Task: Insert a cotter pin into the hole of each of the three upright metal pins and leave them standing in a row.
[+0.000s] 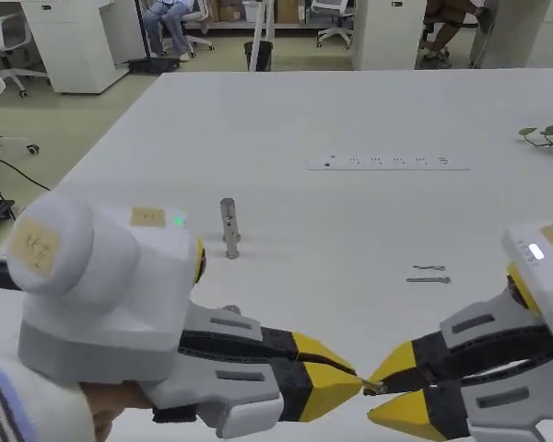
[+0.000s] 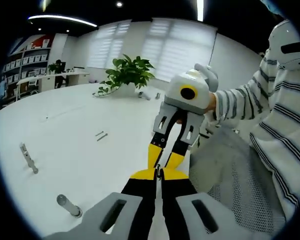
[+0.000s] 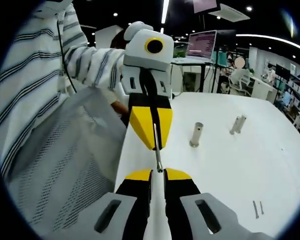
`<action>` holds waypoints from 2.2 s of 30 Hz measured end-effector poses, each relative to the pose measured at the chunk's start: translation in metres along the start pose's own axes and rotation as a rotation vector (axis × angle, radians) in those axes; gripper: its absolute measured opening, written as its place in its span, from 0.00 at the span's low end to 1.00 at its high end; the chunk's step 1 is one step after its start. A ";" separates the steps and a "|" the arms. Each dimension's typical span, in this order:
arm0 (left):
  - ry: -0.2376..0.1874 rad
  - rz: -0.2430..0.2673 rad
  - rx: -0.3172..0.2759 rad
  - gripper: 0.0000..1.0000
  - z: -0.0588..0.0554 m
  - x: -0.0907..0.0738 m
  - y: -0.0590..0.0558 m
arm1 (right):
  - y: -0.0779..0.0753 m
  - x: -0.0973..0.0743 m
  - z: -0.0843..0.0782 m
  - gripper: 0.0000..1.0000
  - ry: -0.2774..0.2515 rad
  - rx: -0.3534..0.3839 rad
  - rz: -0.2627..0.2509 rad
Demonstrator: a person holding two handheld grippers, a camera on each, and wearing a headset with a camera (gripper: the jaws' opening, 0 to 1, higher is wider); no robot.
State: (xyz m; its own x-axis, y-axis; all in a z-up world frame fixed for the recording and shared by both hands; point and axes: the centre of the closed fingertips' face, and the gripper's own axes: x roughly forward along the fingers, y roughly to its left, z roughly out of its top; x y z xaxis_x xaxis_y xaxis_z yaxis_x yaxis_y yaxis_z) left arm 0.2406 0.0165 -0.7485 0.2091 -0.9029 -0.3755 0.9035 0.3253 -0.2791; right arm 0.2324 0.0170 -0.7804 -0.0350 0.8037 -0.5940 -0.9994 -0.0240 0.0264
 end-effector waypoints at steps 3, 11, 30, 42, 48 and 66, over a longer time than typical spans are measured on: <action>0.008 -0.024 0.024 0.00 -0.002 0.000 -0.005 | 0.003 0.001 -0.001 0.10 0.006 0.000 0.016; 0.037 -0.076 0.052 0.00 -0.008 0.003 -0.012 | 0.014 0.004 -0.003 0.07 0.007 0.006 0.062; 0.131 -0.118 0.109 0.01 -0.030 0.005 -0.012 | 0.020 0.007 -0.009 0.04 0.077 -0.026 0.102; 0.091 0.023 0.122 0.09 -0.028 -0.018 0.023 | -0.003 0.015 -0.008 0.03 0.094 -0.024 0.028; 0.062 0.178 0.148 0.16 -0.023 -0.040 0.061 | -0.018 0.021 -0.015 0.03 0.134 -0.015 -0.034; 0.077 0.407 0.102 0.33 -0.058 -0.052 0.126 | -0.062 0.038 -0.024 0.03 0.212 0.154 -0.195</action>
State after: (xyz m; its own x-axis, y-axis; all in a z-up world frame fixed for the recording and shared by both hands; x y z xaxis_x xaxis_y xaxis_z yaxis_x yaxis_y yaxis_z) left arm 0.3222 0.1202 -0.8153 0.5310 -0.6817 -0.5033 0.7863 0.6178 -0.0071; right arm 0.2928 0.0346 -0.8242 0.1399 0.6426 -0.7533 -0.9752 0.2211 0.0075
